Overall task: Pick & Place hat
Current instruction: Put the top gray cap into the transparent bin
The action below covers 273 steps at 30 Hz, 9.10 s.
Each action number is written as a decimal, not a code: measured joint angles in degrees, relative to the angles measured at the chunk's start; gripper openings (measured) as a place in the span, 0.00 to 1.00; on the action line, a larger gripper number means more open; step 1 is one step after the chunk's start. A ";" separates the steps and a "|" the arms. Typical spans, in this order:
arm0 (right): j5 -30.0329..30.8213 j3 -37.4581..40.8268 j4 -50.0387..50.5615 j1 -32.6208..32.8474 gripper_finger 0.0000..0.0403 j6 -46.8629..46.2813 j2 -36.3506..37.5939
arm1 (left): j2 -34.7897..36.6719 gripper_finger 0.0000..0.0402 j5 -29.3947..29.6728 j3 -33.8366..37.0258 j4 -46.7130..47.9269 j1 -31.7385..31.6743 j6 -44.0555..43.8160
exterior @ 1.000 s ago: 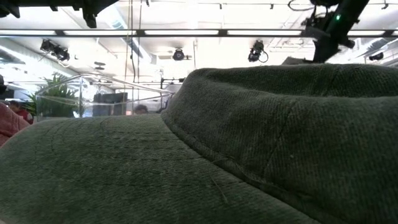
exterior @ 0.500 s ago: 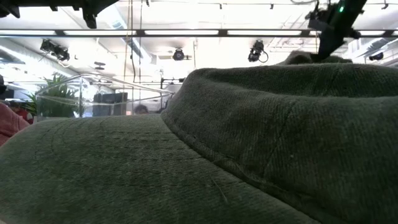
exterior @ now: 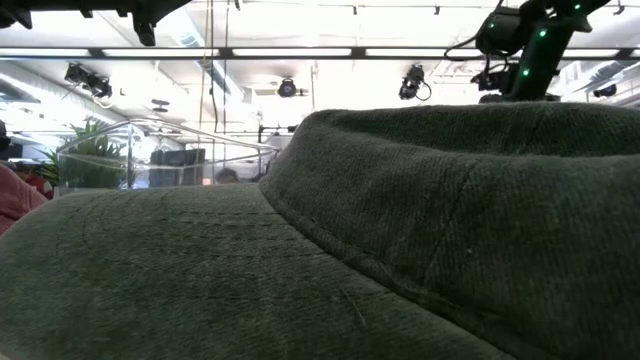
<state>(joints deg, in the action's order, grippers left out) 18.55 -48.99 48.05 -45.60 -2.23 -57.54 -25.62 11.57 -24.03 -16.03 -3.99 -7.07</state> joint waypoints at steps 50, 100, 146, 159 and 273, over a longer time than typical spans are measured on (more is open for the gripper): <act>-11.75 -7.80 -2.54 0.05 0.00 7.06 0.66 | -20.46 0.34 -0.87 -0.02 -21.49 -0.02 3.37; -1.21 -19.78 12.81 2.93 0.00 1.17 0.83 | -20.35 0.34 -0.85 -0.02 -21.90 -0.02 3.17; -11.91 -19.71 10.69 13.53 0.00 -0.29 0.81 | -30.11 0.01 6.62 -32.61 71.00 16.58 -28.85; -13.38 -19.69 1.75 16.86 0.00 -1.83 -0.64 | -32.28 0.02 9.83 -33.71 60.23 15.36 -22.79; 1.07 -19.69 -25.81 33.86 0.36 4.89 -8.37 | -24.92 0.01 7.43 -35.32 59.77 14.98 -27.55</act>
<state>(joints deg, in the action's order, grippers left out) 19.62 -68.69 22.25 -11.75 2.66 -65.90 -50.54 19.00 -59.35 43.74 10.99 -34.62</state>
